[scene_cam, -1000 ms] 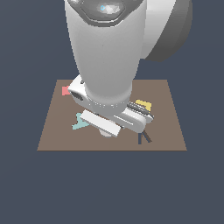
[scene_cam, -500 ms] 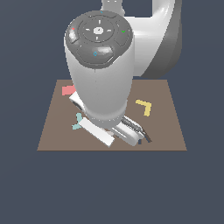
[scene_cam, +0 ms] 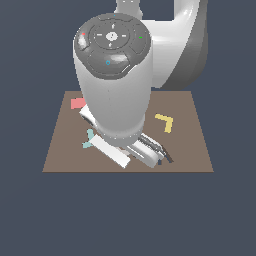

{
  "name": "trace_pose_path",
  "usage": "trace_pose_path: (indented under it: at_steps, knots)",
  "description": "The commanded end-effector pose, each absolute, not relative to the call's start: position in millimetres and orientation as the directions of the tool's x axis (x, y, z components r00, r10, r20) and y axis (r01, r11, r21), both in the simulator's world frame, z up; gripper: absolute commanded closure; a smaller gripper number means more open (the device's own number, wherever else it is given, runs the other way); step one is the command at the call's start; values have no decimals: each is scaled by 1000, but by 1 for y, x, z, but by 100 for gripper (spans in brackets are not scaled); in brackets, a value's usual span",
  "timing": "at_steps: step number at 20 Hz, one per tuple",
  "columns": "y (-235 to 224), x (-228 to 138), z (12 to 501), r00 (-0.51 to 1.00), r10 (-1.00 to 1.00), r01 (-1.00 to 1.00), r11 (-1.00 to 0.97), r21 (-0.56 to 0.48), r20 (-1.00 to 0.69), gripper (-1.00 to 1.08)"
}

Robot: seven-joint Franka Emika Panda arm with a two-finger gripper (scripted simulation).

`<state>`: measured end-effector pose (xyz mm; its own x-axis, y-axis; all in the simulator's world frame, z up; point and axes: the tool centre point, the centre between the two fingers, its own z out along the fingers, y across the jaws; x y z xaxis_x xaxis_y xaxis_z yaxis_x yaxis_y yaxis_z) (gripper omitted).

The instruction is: Insert a designated object into the corresponding slot on a board.

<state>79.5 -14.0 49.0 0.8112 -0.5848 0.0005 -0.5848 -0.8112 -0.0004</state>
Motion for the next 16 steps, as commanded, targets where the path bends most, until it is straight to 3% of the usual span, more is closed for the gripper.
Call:
trace_pose_path:
  at_steps: [1, 7, 8, 16]
  knots:
    - [-14, 79, 45, 812, -584, -584, -812, 0, 0, -92]
    - [-14, 79, 30, 812, -583, -583, -812, 0, 0, -92]
    - [-14, 79, 30, 812, -583, -583, -812, 0, 0, 108]
    - [-14, 79, 30, 812, -583, -583, -812, 0, 0, 108]
